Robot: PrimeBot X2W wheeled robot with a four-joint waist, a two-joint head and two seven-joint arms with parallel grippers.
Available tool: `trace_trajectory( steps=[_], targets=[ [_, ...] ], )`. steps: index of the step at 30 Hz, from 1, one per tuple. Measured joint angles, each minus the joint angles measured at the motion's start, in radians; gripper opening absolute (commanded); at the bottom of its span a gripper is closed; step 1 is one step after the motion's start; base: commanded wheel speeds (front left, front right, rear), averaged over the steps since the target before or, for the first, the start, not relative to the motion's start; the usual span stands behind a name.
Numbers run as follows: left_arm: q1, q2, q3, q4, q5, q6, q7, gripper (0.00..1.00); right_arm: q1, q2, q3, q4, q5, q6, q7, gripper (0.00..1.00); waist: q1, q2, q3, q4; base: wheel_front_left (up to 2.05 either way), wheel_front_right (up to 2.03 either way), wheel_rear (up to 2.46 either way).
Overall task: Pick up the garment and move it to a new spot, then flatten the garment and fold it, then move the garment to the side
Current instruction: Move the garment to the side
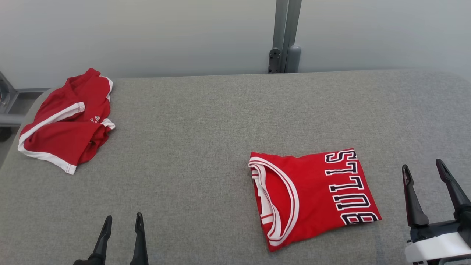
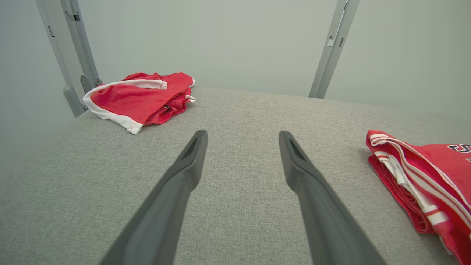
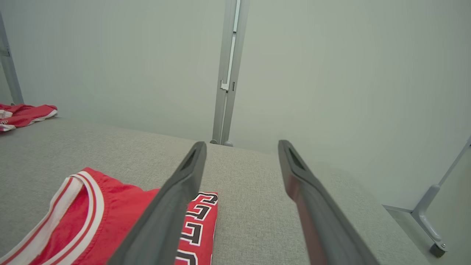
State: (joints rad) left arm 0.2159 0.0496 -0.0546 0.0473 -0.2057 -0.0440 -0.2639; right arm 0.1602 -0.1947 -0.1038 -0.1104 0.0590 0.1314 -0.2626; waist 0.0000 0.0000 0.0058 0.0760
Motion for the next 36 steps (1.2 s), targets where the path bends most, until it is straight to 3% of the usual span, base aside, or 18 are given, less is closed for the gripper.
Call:
trace_trajectory(
  steps=[7,11,13,18,21,25,31,32,33,36],
  targets=[
    [0.004,0.0,-0.001,-0.002,0.0,0.002,0.0,1.0,-0.002,0.007,-0.001,0.008,0.019,0.0,0.0,1.0,0.0,0.0,-0.005,-0.005,0.0,0.0,0.0],
    [0.003,0.0,-0.004,-0.006,0.001,0.0,0.0,1.0,-0.012,-0.012,0.027,0.135,0.097,0.0,0.0,1.0,0.0,0.0,0.005,-0.007,0.0,0.0,0.0],
    [-0.001,0.0,-0.005,-0.005,0.007,-0.004,0.0,1.0,-0.051,-0.052,0.076,0.253,0.155,0.0,0.011,1.0,0.0,0.0,0.015,-0.009,0.0,0.0,0.0],
    [-0.02,0.0,-0.012,-0.001,0.013,-0.013,0.0,1.0,-0.209,-0.171,0.229,0.424,0.335,0.0,0.258,1.0,0.0,0.0,0.041,-0.009,0.0,0.0,0.0],
    [-0.031,0.0,-0.016,-0.001,0.014,-0.014,0.0,1.0,-0.286,-0.214,0.312,0.472,0.427,0.0,0.34,1.0,0.0,0.0,0.055,0.0,0.0,0.0,0.0],
    [-0.035,0.0,-0.021,-0.004,0.014,-0.014,0.0,1.0,-0.349,-0.24,0.392,0.541,0.51,0.0,0.41,1.0,0.0,0.0,0.074,0.014,0.0,0.0,0.0],
    [-0.074,0.0,-0.029,-0.006,0.022,-0.018,0.0,1.0,-0.442,-0.244,0.476,0.632,0.639,0.0,0.422,1.0,0.0,0.0,0.121,0.029,0.0,0.0,0.0],
    [-0.081,0.0,-0.03,-0.007,0.022,-0.018,0.0,1.0,-0.454,-0.244,0.493,0.638,0.666,-0.001,0.425,0.68,0.0,0.0,0.13,0.031,0.0,0.0,0.0],
    [-0.088,0.0,-0.031,-0.008,0.022,-0.018,0.0,1.0,-0.466,-0.246,0.504,0.642,0.689,-0.001,0.425,0.0,0.0,0.0,0.138,0.032,0.0,0.0,0.0],
    [-0.098,0.0,-0.03,-0.015,0.022,-0.017,0.0,1.0,-0.504,-0.259,0.535,0.635,0.775,-0.001,0.421,0.0,0.0,0.0,0.164,0.033,0.0,0.0,0.0]
  ],
)
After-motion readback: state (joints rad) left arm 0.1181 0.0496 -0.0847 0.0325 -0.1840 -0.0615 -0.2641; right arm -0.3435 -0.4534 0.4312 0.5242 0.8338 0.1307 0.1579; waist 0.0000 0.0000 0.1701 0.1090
